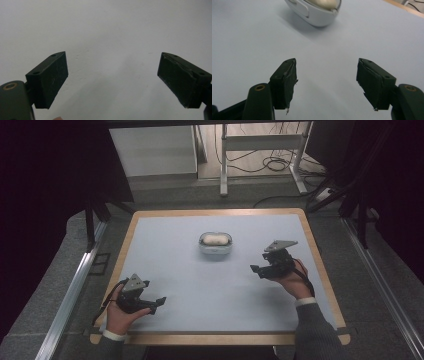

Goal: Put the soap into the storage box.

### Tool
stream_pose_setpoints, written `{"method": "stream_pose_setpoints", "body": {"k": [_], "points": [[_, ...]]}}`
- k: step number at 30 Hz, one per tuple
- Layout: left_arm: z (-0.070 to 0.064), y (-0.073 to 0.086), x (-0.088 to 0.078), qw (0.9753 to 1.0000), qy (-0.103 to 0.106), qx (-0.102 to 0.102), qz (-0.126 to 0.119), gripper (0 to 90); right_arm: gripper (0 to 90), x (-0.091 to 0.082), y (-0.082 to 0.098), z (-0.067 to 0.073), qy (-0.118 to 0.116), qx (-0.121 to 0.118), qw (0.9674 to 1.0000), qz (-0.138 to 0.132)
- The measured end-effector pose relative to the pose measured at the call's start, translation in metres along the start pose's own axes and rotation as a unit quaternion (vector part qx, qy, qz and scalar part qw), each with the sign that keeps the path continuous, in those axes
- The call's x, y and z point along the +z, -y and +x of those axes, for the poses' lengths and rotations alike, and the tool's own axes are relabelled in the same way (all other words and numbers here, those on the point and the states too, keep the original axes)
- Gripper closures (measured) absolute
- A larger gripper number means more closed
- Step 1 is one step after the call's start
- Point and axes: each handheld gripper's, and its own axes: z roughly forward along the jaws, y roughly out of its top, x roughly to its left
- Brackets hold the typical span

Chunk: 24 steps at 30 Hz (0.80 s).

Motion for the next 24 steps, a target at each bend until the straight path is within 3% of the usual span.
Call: {"method": "stream_pose_setpoints", "body": {"k": [5, 9, 24], "points": [[-0.001, 0.0, 0.001, 1.0, -0.001, 0.003, 0.003, 10.1, 31.4, -0.008, 0.026, 0.002, 0.013, 0.022, 0.9997, -0.008], [-0.002, 0.0, 0.002, 1.0, -0.002, 0.004, 0.005, 10.1, 31.4, -0.009, 0.034, 0.003, 0.011, 0.029, 0.9993, -0.021], [-0.002, 0.0, 0.004, 0.9999, -0.003, 0.008, 0.006, 10.1, 29.4, -0.002, 0.037, 0.004, 0.046, 0.037, 0.9981, -0.017]]}}
